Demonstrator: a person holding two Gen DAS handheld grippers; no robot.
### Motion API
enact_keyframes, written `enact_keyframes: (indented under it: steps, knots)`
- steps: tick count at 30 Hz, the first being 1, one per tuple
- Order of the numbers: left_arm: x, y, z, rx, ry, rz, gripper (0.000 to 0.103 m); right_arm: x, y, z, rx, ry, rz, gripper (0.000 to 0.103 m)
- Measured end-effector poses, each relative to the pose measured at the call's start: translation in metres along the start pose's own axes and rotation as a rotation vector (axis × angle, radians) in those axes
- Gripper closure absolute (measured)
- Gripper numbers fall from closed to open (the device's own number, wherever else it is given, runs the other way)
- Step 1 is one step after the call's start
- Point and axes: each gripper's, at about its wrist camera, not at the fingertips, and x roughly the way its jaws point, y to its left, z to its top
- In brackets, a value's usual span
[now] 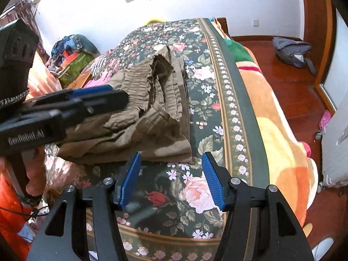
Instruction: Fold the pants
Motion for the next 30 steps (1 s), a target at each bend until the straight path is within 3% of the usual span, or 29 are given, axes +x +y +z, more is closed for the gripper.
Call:
enact_keyframes:
  steps: [5, 13, 18, 23, 30]
  knots:
    - [-0.008, 0.050, 0.011, -0.036, -0.020, 0.120, 0.049, -0.002, 0.009, 0.006, -0.009, -0.023, 0.008, 0.048]
    - [0.023, 0.124, 0.023, -0.020, 0.058, 0.239, 0.049, 0.005, 0.024, 0.013, 0.049, -0.052, 0.042, 0.041]
    - [0.060, 0.149, 0.027, -0.013, 0.116, 0.232, 0.049, 0.024, 0.027, 0.013, 0.132, -0.014, 0.079, 0.039]
    - [0.096, 0.162, 0.017, 0.021, 0.184, 0.250, 0.049, 0.050, 0.024, 0.013, 0.141, 0.053, 0.048, 0.039]
    - [0.100, 0.191, -0.008, -0.035, 0.207, 0.232, 0.048, 0.069, 0.018, 0.022, 0.071, 0.098, 0.014, 0.038]
